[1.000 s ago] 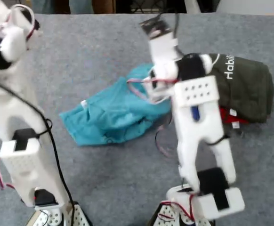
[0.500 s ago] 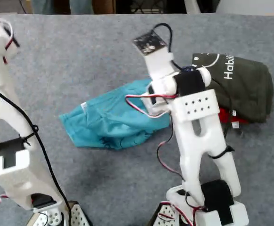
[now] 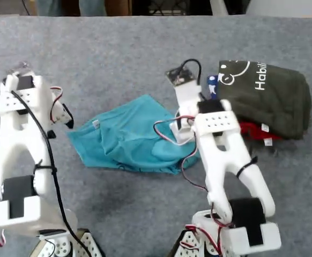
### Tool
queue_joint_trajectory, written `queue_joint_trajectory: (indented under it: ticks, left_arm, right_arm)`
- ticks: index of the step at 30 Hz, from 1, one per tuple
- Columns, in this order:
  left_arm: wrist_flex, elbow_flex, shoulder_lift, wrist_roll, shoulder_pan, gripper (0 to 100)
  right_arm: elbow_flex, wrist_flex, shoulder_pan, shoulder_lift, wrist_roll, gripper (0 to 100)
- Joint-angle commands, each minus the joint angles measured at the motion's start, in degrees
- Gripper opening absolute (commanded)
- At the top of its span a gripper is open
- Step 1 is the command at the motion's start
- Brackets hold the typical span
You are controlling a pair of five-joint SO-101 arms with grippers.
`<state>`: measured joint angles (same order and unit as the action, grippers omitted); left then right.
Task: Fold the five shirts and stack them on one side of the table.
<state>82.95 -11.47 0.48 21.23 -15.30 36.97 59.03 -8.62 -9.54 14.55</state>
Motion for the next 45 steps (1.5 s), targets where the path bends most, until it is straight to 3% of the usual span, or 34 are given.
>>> queue_joint_trajectory:
  ticks: [1, 5, 8, 21, 30, 34, 45]
  left_arm:
    - [-2.11, 0.48, 2.02, -13.1, 0.84, 21]
    - [-2.37, 0.84, 5.8, -35.52, 3.38, 21]
    - [-3.16, 0.92, 8.0, -46.33, 5.05, 21]
    - [-9.49, 9.19, 16.88, -77.71, 2.51, 21]
    - [-9.05, 15.52, 27.78, -79.65, 3.74, 19]
    - [-6.77, 15.43, 28.84, -79.65, 3.56, 2]
    - [3.08, 15.43, 20.66, -79.56, 2.86, 3]
  right_arm:
    - [3.91, -9.49, 0.62, 2.59, 0.26, 1.7]
    - [6.29, -15.21, 0.7, 6.55, 0.26, 1.7]
    - [6.02, -16.18, 0.88, 8.57, 0.35, 1.6]
    - [6.02, -16.7, 0.7, 9.19, 0.62, 1.7]
    - [5.93, -16.79, 0.79, 9.27, 0.35, 1.7]
    - [5.93, -16.79, 0.79, 9.27, 0.35, 1.7]
    - [5.32, -17.05, 0.53, 8.84, 0.7, 2.0]
